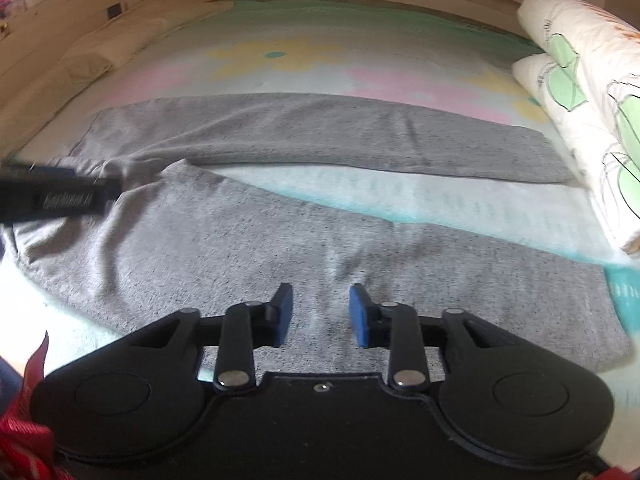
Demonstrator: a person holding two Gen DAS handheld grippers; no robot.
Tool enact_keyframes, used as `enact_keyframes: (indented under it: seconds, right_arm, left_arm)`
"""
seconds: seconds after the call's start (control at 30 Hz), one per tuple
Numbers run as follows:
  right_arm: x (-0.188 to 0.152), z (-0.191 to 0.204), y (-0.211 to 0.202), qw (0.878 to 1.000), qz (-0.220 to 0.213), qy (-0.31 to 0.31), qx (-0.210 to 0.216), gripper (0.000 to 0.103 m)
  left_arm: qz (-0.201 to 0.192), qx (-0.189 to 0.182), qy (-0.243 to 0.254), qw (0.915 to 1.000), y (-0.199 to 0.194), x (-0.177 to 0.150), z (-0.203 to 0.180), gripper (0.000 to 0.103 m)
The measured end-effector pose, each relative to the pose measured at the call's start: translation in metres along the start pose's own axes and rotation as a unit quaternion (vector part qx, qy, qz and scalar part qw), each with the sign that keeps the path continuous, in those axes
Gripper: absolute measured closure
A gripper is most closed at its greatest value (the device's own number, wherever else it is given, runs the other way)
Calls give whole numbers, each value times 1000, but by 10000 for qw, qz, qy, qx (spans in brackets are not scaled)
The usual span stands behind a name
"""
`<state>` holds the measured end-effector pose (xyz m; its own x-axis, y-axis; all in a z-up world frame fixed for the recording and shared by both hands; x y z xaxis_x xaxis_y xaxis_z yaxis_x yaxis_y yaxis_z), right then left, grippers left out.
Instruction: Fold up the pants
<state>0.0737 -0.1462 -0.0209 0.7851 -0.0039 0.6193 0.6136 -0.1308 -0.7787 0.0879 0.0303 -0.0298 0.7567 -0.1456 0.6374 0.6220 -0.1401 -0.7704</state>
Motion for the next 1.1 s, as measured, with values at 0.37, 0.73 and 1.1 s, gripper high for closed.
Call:
enact_keyframes:
  seconds: [0.37, 0.73, 1.1]
  right_arm:
    - [50, -8, 35, 9995, 166, -274, 54, 64]
    - [136, -14, 98, 9976, -287, -623, 103, 63]
    - [194, 5, 186, 9922, -600, -1000, 439, 51]
  left_arm:
    - [-32, 1, -2, 10000, 34, 50, 12, 59]
    - [294, 103, -333, 9990, 90, 94, 45, 59]
    - [1039, -14, -656, 9924, 171, 83, 72, 59]
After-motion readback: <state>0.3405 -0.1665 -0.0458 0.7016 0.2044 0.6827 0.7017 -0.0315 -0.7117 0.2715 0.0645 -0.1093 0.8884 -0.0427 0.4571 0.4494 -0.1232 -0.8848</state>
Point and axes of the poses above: each gripper's, at about its wrist camera, not at the fingertips, and y roughly the way its jaws point, z to its left, x to its top, the point moved 5 cm from there along y, roughly the way its jaws point, and after that the axes turned 13 degrees about -x, right-handed, at the moved point
